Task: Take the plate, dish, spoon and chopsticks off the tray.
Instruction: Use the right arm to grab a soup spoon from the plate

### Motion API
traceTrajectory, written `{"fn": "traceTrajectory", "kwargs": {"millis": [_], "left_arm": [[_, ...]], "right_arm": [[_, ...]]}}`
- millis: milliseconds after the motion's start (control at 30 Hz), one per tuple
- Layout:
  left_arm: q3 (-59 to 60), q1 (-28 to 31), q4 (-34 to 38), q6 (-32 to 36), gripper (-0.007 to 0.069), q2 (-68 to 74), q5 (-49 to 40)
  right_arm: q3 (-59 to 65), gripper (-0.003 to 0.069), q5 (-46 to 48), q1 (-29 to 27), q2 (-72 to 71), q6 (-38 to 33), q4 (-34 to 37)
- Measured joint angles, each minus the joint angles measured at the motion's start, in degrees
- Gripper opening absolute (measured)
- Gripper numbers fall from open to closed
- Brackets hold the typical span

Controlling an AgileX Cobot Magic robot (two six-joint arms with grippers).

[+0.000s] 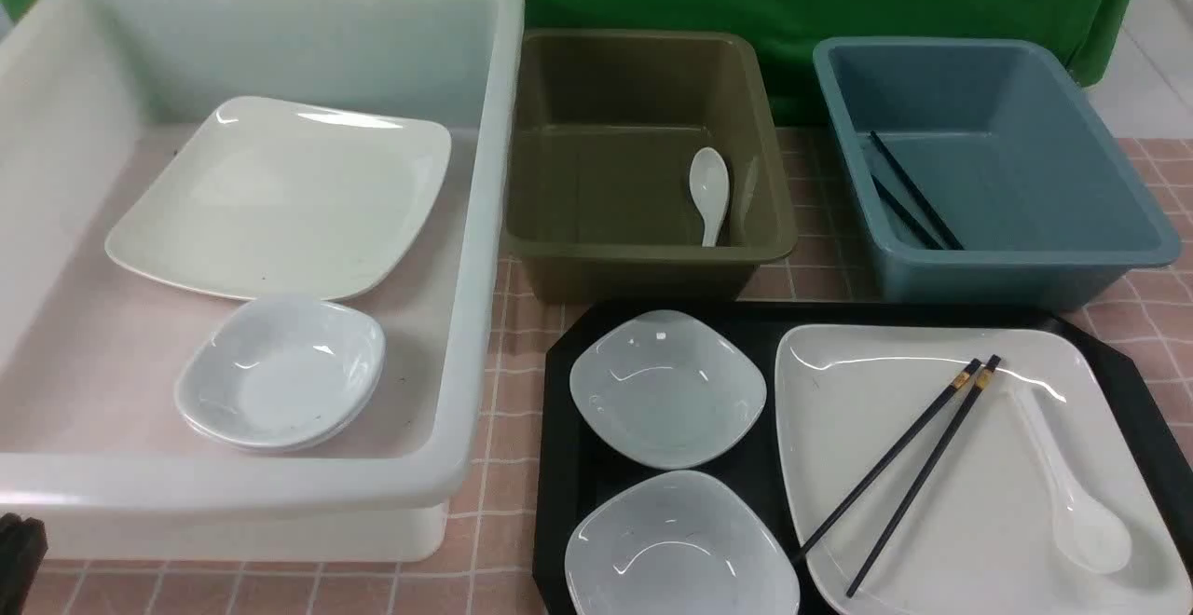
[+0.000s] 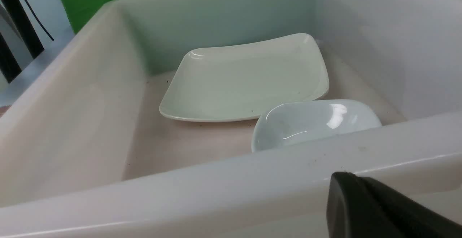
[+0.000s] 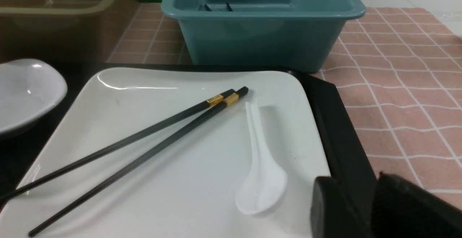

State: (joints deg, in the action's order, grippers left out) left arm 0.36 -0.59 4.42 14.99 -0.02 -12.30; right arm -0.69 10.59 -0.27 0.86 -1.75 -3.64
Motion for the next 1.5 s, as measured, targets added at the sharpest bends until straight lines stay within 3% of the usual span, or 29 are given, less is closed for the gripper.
{"fn": "traceTrajectory", "kwargs": {"millis": [600,800,900,1033,1100,1167,1200,1267,1367,1500], "left_arm": [[0.0,0.0,-0.3,-0.1,0.0005,0.0,1.6],[0.0,0.0,12.4,-6.9,0.0005,0.0,14.7],[0.0,0.0,14.4,-9.0,0.0005,0.0,19.3],[0.0,0.0,15.4,-15.0,0.0005,0.0,25.3],[0.0,0.0,15.5,-23.0,0.0005,0.0,31.9],[0.0,0.0,15.0,-30.4,0.0005,0.0,39.5],[-0.1,0.0,14.5,-33.9,0.0005,0.0,44.6],[-2.5,0.0,14.4,-39.0,0.0005,-0.1,47.1],[-12.0,0.0,13.2,-43.2,0.0005,0.4,39.5],[-32.5,0.0,3.7,-44.0,0.0005,9.0,11.1]], "right_arm": [[0.0,0.0242,0.0,0.0,0.0,0.0,0.0],[0.0,0.0242,0.0,0.0,0.0,0.0,0.0],[0.0,0.0242,0.0,0.0,0.0,0.0,0.0],[0.0,0.0242,-0.1,0.0,0.0,-0.1,0.0],[0.0,0.0242,-0.9,0.0,0.0,0.7,0.5],[0.4,0.0242,-3.5,0.0,0.0,4.2,2.7],[0.5,0.0242,-5.9,0.1,0.0,9.3,5.1],[0.5,0.0242,-11.1,0.1,0.0,16.0,7.7],[0.5,0.0242,-19.1,0.1,0.0,27.2,9.4],[0.5,0.0242,-25.6,0.1,0.0,30.7,9.6]]}}
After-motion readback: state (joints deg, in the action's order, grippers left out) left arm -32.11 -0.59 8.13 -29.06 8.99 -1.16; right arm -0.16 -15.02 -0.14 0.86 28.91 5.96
